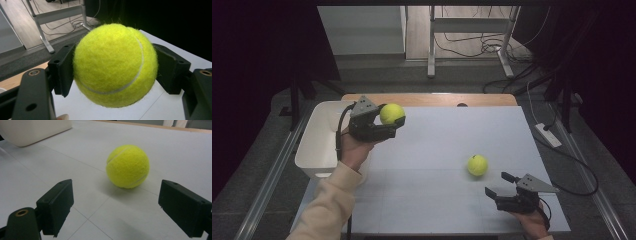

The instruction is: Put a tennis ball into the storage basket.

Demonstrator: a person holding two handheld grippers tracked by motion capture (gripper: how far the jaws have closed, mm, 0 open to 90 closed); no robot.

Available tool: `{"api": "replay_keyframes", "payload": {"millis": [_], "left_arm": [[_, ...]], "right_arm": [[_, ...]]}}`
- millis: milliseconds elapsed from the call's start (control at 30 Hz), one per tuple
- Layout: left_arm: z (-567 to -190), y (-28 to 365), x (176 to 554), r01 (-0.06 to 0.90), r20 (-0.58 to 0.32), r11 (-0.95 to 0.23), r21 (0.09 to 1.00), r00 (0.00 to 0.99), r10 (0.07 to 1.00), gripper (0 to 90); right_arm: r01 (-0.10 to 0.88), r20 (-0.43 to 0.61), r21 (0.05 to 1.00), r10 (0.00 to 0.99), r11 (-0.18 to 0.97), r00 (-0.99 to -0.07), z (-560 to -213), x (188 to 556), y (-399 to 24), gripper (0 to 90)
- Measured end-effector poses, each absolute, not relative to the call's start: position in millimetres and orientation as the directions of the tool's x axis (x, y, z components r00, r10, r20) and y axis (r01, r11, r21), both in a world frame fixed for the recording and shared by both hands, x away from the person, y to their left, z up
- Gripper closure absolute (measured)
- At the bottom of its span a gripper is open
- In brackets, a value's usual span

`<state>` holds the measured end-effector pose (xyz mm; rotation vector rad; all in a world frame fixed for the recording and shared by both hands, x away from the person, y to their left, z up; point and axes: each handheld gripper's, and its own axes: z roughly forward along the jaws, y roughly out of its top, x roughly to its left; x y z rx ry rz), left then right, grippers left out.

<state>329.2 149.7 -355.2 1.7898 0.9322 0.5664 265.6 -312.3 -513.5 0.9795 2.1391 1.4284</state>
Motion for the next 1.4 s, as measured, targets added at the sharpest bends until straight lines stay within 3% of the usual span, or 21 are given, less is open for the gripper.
{"api": "replay_keyframes", "payload": {"millis": [1400], "left_arm": [[-351, 208, 342, 0.396, -0.045, -0.156, 0.905, 0.453, 0.890, 26.7]], "right_arm": [[0.334, 0.058, 0.913, 0.736, 0.234, -0.674, -513, 265, -312, 12.9]]}}
